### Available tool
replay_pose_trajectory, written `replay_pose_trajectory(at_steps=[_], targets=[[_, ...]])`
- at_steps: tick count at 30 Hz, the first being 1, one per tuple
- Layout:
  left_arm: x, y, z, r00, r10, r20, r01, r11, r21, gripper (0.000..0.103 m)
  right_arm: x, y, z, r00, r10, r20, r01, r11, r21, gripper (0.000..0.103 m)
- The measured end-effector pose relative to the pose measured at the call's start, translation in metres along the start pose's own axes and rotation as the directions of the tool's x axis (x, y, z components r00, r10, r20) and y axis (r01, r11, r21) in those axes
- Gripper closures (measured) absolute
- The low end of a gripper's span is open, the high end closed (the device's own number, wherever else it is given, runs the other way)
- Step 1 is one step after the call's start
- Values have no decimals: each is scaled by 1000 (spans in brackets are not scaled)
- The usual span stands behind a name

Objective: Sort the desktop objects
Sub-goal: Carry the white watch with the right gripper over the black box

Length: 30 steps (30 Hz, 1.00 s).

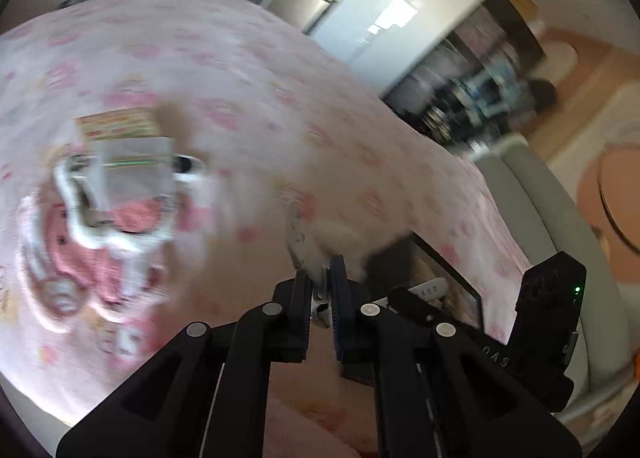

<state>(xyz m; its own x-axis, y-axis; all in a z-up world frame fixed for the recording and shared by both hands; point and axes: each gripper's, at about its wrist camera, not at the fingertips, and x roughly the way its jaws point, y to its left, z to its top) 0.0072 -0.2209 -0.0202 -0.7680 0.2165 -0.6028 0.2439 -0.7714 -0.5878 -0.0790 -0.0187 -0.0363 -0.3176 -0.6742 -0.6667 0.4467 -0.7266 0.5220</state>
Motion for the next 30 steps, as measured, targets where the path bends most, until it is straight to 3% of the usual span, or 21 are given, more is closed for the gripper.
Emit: replay_pose_trajectory(at_steps=[6,14,20,30], targets=[[31,-89,-29,994,-76,-84,87,986,141,96,-73,-56,-20,994,-70,87,63,995,81,101],[90,-180,-64,958,-157,-239,214,948,237,96,-146,-133,-35,962,-210,175,170,961,216,101],[123,-211,-86,938,-155,-309,244,930,274,96,-177,-177,-41,937,-282,208,222,937,269,101],[162,-200,-113,930,-28,-368,143,946,291,96,-157,-225,-61,946,-298,131,241,911,335,101]])
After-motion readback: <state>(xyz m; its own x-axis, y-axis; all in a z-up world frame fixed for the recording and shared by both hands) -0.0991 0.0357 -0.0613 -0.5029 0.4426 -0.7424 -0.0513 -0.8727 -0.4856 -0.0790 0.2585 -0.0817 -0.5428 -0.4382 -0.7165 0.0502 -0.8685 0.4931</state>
